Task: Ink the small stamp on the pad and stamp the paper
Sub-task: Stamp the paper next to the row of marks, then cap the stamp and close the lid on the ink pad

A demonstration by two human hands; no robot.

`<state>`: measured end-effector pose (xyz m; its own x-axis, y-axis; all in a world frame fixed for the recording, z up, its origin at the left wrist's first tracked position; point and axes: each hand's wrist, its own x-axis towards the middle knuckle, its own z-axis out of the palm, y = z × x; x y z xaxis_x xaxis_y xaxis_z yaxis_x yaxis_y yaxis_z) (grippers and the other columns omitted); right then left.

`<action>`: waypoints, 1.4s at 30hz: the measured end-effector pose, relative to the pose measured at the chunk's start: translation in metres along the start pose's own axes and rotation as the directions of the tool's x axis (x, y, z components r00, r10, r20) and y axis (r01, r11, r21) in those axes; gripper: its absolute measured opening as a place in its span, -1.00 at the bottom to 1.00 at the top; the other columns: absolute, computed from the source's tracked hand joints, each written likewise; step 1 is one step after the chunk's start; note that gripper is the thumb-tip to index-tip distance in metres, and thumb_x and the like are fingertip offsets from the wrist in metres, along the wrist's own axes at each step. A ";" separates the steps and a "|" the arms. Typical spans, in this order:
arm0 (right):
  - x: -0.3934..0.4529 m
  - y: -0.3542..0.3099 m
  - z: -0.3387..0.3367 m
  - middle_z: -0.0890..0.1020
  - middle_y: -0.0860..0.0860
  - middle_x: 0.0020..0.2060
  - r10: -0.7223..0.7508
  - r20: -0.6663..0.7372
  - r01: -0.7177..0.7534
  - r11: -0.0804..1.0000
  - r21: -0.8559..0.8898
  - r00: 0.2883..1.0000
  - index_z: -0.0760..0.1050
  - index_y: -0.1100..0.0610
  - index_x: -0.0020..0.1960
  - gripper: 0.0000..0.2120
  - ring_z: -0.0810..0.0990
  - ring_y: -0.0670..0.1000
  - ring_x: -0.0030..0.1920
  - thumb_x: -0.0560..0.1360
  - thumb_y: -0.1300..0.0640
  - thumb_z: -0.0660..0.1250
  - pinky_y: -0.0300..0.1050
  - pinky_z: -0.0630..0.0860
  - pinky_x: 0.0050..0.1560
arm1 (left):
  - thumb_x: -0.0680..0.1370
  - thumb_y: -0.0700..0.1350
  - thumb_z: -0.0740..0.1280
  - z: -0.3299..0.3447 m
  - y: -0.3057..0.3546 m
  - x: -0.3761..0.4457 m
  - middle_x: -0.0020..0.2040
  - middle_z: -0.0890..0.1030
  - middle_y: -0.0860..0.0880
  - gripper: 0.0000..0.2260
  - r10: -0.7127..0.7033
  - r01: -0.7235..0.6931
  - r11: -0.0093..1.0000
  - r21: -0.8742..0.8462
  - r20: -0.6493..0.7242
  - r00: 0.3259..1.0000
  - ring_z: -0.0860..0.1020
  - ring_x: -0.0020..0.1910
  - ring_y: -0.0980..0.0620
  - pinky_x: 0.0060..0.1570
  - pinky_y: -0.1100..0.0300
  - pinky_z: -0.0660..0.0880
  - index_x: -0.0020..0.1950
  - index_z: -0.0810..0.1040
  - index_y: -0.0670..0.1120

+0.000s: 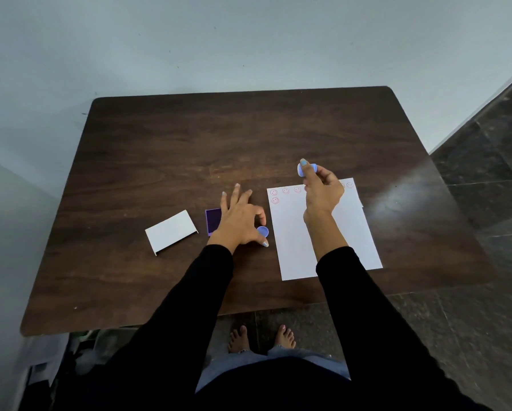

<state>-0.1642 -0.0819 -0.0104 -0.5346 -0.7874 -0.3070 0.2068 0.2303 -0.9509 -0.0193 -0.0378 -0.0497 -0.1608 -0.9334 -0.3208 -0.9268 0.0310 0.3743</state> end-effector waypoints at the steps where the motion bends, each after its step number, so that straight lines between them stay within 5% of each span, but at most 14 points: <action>1: 0.000 0.000 0.000 0.65 -0.03 -0.22 0.004 0.003 -0.004 1.000 -0.005 1.000 0.59 0.09 -0.09 -0.78 0.62 -0.03 -0.19 0.33 0.04 0.53 -0.29 0.55 -0.19 | 0.28 0.07 0.55 0.000 0.000 0.000 0.57 0.08 -0.11 -0.71 -0.004 0.004 1.000 -0.004 -0.007 1.000 -0.22 0.54 -0.17 0.41 -0.24 -0.33 -0.05 0.60 0.09; 7: 0.003 0.006 -0.002 0.66 -0.03 -0.24 0.083 0.026 -0.084 0.995 0.046 0.996 0.59 0.07 -0.13 -0.81 0.63 -0.04 -0.22 0.34 0.05 0.52 -0.29 0.53 -0.24 | 0.32 0.01 0.53 -0.002 0.004 -0.001 0.48 0.31 -0.02 -0.82 -0.071 0.046 0.989 -0.143 -0.169 0.983 -0.04 0.55 -0.10 0.41 -0.26 -0.26 -0.16 0.60 0.10; 9: 0.005 0.009 -0.003 0.68 0.03 -0.21 0.176 0.046 -0.180 0.979 0.101 0.983 0.61 0.14 -0.09 -0.80 0.63 -0.05 -0.26 0.36 0.07 0.51 -0.27 0.56 -0.24 | 0.35 -0.07 0.52 -0.004 0.006 -0.001 0.20 0.55 0.07 -0.82 -0.143 0.039 0.924 -0.380 -0.250 0.958 0.35 0.36 -0.01 0.43 -0.16 0.10 -0.15 0.57 0.10; 11: 0.005 0.011 -0.002 0.67 0.08 -0.24 0.313 0.087 -0.324 0.934 0.153 0.946 0.61 0.21 -0.07 -0.78 0.62 -0.05 -0.30 0.39 0.08 0.48 -0.26 0.59 -0.25 | 0.39 -0.17 0.49 -0.005 0.007 -0.002 0.01 0.62 0.10 -0.79 -0.252 0.025 0.754 -0.657 -0.254 0.934 0.53 -0.02 0.20 0.10 0.18 0.54 -0.06 0.58 0.06; 13: 0.002 0.015 0.001 0.66 0.10 -0.25 0.415 0.176 -0.442 0.882 0.163 0.893 0.58 0.24 -0.10 -0.80 0.63 -0.03 -0.29 0.43 0.10 0.45 -0.24 0.61 -0.24 | 0.41 -0.24 0.48 -0.006 0.007 -0.001 0.07 0.65 -0.01 -0.73 -0.345 0.029 0.657 -0.753 -0.267 0.900 0.57 -0.13 0.20 -0.29 0.49 0.51 0.08 0.60 -0.04; 14: -0.001 0.018 0.004 0.66 0.12 -0.21 0.432 0.231 -0.472 0.867 0.161 0.872 0.57 0.26 -0.08 -0.81 0.64 -0.01 -0.25 0.44 0.13 0.43 -0.23 0.61 -0.21 | 0.41 -0.26 0.47 -0.006 0.007 -0.001 0.10 0.65 -0.04 -0.70 -0.380 0.039 0.640 -0.768 -0.273 0.884 0.59 -0.11 0.17 -0.31 0.51 0.49 0.13 0.60 -0.08; 18: -0.019 0.031 0.016 0.64 0.18 -0.03 0.345 0.385 -0.408 0.908 0.095 0.856 0.52 0.32 0.12 -0.77 0.65 0.03 -0.09 0.48 0.29 0.36 -0.17 0.61 -0.06 | 0.41 -0.26 0.48 -0.006 0.003 -0.001 0.13 0.65 -0.10 -0.65 -0.431 0.041 0.626 -0.779 -0.302 0.850 0.60 -0.03 0.12 0.00 0.33 0.52 0.19 0.59 -0.15; 26: -0.045 0.052 0.037 0.67 -0.08 -0.12 0.050 0.453 0.045 0.979 -0.197 0.890 0.57 0.03 0.05 -0.76 0.64 -0.16 -0.07 0.40 0.18 0.45 -0.34 0.56 -0.07 | 0.38 -0.28 0.50 -0.008 -0.013 -0.005 0.00 0.67 -0.09 -0.69 -0.485 -0.003 0.597 -0.802 -0.364 0.795 0.56 -0.25 0.32 -0.25 0.54 0.51 0.09 0.59 -0.15; 42: -0.041 0.055 0.039 0.68 0.08 -0.03 0.104 0.513 -0.044 0.991 -0.127 0.852 0.57 0.08 0.04 -0.77 0.66 0.00 0.01 0.41 0.26 0.44 -0.07 0.60 0.08 | 0.35 -0.35 0.51 -0.003 -0.027 -0.011 -0.13 0.69 -0.06 -0.72 -0.481 -0.106 0.338 -0.935 -0.269 0.835 0.69 -0.15 0.12 -0.11 0.31 0.61 0.02 0.63 -0.16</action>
<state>-0.0989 -0.0592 -0.0482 -0.0133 -0.9405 -0.3396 0.1249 0.3354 -0.9338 0.0089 -0.0292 -0.0537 0.4025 -0.8900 -0.2140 0.0208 -0.2248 0.9742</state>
